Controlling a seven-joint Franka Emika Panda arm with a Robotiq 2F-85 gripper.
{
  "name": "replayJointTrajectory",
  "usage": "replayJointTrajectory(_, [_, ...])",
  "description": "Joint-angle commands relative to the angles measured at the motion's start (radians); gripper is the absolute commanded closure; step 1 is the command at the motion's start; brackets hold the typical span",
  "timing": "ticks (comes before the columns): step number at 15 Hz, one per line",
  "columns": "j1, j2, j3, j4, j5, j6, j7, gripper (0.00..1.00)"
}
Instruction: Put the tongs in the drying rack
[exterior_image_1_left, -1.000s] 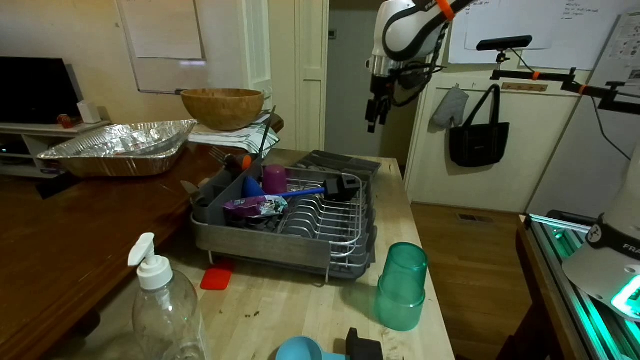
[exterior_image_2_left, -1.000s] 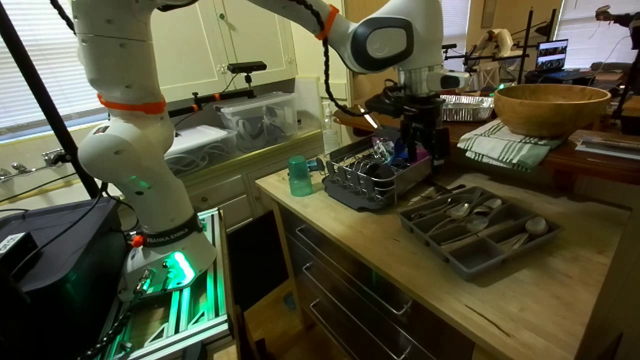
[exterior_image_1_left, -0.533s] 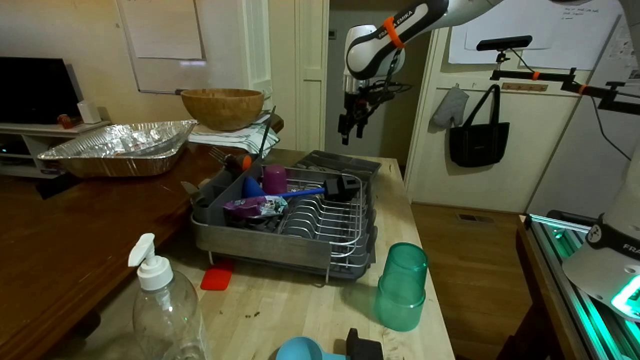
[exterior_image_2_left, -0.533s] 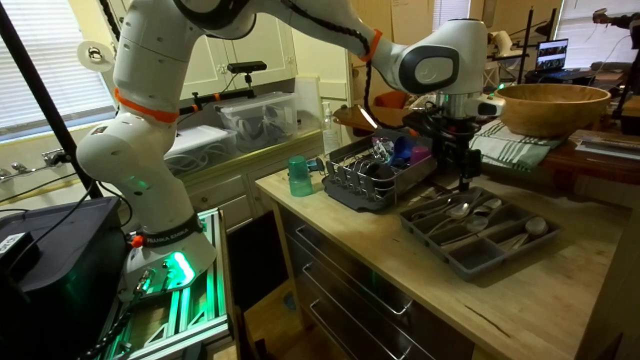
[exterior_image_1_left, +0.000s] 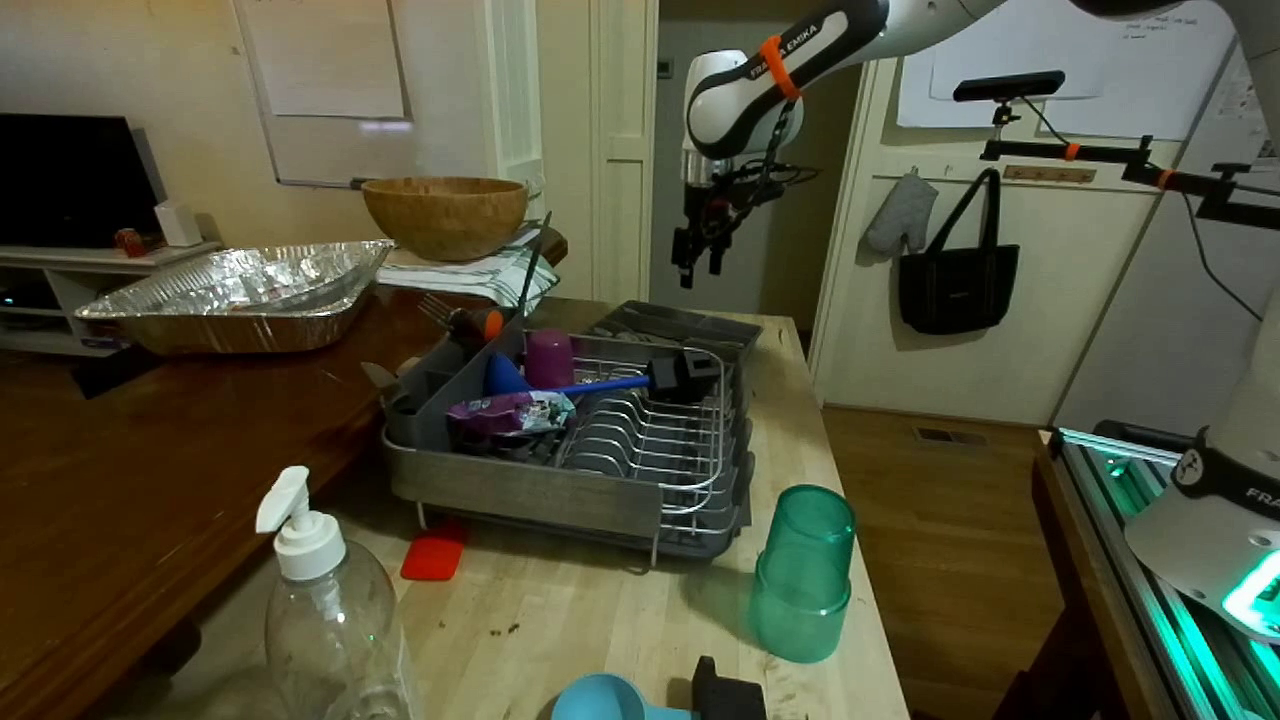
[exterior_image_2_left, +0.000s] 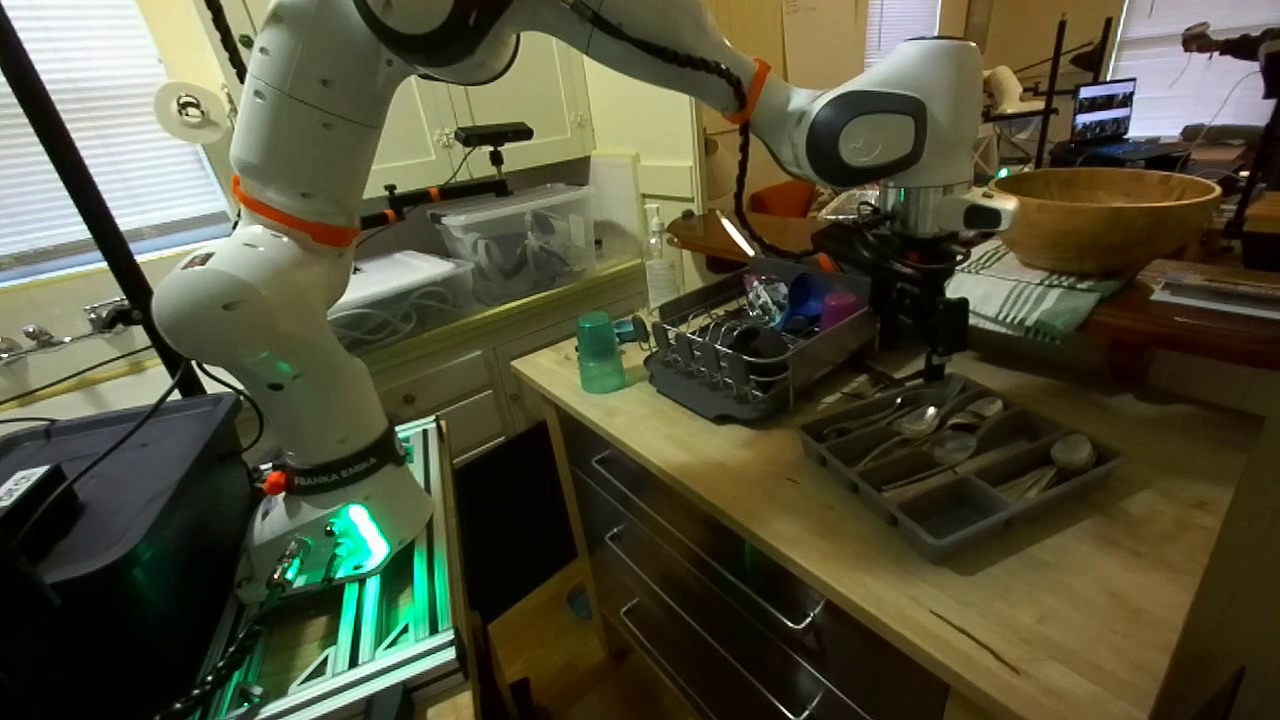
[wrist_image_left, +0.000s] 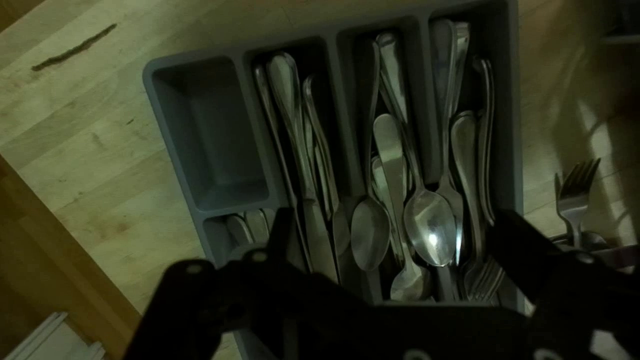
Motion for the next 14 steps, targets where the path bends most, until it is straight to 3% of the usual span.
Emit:
replayJointTrajectory(1, [-0.040,0.079,0.050,0.082,0.039,0.002,-0.039,0.00])
replayJointTrajectory(11, [-0.104,0.392,0.146,0.403,0.088,-0.047,-0.110,0.00])
replayJointTrajectory(14, [-0.127,0.451,0.185,0.475,0.096,-0.051,-0.183,0.00])
